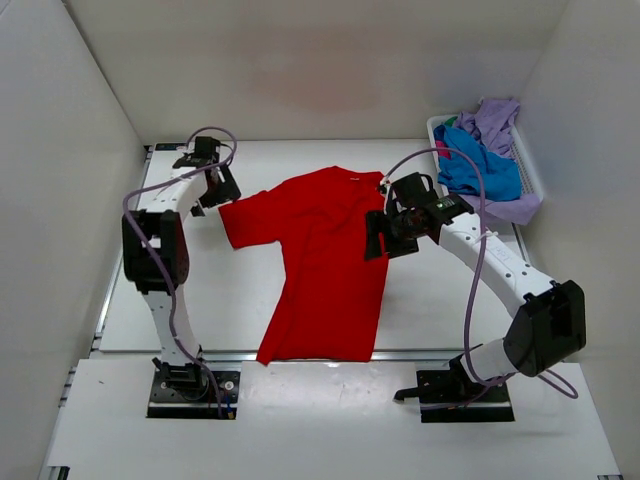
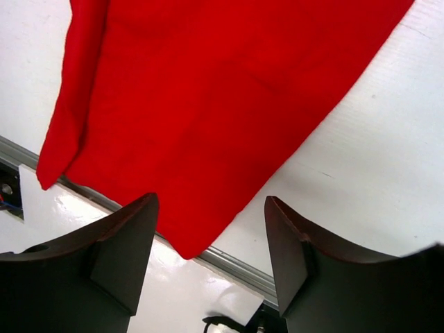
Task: Fold and stack the t-shirts
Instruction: Flatten out the tshirt
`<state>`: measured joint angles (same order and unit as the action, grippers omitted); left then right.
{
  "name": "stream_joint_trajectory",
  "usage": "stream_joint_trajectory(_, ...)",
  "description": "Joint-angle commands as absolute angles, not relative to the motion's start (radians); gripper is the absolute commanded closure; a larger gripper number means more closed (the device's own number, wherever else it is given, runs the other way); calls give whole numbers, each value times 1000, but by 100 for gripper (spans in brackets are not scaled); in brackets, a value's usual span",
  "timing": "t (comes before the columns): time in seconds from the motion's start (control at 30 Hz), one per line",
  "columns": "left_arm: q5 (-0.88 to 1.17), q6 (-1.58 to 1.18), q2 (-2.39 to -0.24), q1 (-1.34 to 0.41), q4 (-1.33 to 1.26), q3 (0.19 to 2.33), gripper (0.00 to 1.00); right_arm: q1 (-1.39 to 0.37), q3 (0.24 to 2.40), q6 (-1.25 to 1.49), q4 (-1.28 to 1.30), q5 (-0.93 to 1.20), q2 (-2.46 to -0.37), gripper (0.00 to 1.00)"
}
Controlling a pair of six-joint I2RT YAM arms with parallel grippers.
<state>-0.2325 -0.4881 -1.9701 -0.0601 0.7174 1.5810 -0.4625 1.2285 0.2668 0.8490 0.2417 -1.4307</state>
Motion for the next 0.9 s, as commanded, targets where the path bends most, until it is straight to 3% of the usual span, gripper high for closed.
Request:
stream_joint_trajectory(0.0, -217, -430, -2005, -109, 753, 1684, 2, -466, 1255, 278, 805, 275, -1419, 40)
stream_joint_trajectory(0.27, -336, -417, -2144, -103, 864, 1821, 1, -511, 1253, 281, 808, 311, -1457, 44)
stream_joint_trajectory(0.3, -312, -405, -2155, -94, 864, 1831, 8, -529, 1249, 284, 802, 310, -1463, 44)
stream_joint_trajectory(0.43, -317, -362, -2227, -95, 873, 1891, 8, -603, 1290, 298, 784, 327, -1526, 44)
stream_joint_trajectory(0.67, -265, -354, -2351, -65, 913, 1994, 21, -653, 1362, 301, 799, 325, -1604, 44)
stream_joint_trajectory(0.77, -236, -368, -2407, -32, 940, 2041, 30, -655, 1362, 308, 808, 316, -1600, 45)
stream_joint_trajectory(0.83, -216, -371, -2425, -11, 960, 2069, 48, -663, 1361, 311, 822, 304, -1595, 45)
stream_joint_trajectory(0.87, -204, -371, -2445, -8, 962, 2080, 68, -669, 1345, 310, 819, 311, -1594, 45)
